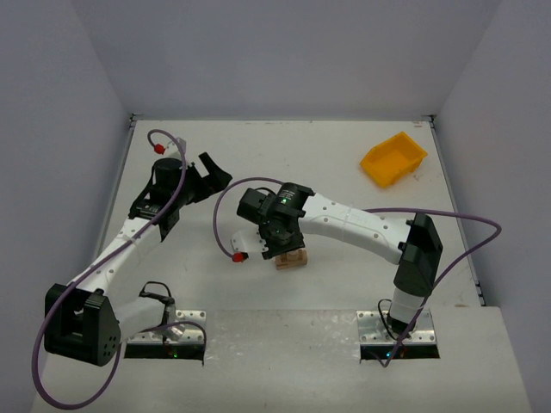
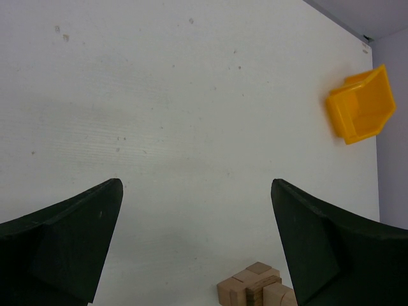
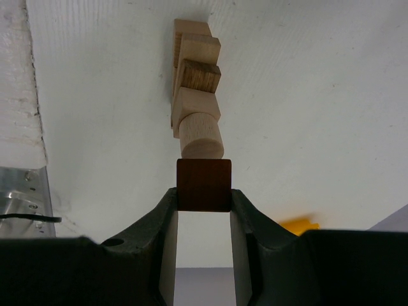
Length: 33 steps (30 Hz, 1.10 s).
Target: Build the wood block tower
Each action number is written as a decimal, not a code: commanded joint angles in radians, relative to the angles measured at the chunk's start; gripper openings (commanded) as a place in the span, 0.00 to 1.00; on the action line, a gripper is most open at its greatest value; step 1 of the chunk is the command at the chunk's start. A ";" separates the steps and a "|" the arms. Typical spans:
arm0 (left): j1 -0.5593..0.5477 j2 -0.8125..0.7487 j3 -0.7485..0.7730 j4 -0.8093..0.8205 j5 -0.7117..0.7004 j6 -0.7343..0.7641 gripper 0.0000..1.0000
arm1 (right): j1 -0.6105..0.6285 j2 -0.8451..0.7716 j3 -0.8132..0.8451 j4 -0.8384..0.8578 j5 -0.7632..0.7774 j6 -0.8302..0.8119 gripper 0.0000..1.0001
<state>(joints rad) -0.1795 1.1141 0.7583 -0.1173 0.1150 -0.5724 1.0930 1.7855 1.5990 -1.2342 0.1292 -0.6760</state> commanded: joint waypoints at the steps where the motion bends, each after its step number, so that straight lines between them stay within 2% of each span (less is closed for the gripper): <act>1: 0.005 -0.028 0.000 0.021 -0.018 0.013 1.00 | 0.005 -0.011 0.020 0.031 -0.013 0.045 0.14; 15: 0.006 -0.028 0.001 0.006 -0.047 0.006 1.00 | 0.006 -0.010 -0.013 0.073 0.024 0.105 0.13; 20: 0.006 -0.040 -0.004 0.004 -0.061 0.006 1.00 | -0.026 -0.057 -0.020 0.110 0.049 0.128 0.05; 24: 0.006 -0.041 -0.004 0.003 -0.088 0.007 1.00 | -0.075 -0.092 -0.024 0.091 -0.044 0.108 0.01; 33: 0.007 -0.005 0.017 -0.013 -0.147 0.006 1.00 | -0.078 -0.080 0.059 -0.045 -0.227 0.168 0.00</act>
<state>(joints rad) -0.1768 1.0993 0.7567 -0.1489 0.0111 -0.5728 1.0095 1.7256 1.5960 -1.2157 0.0086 -0.5484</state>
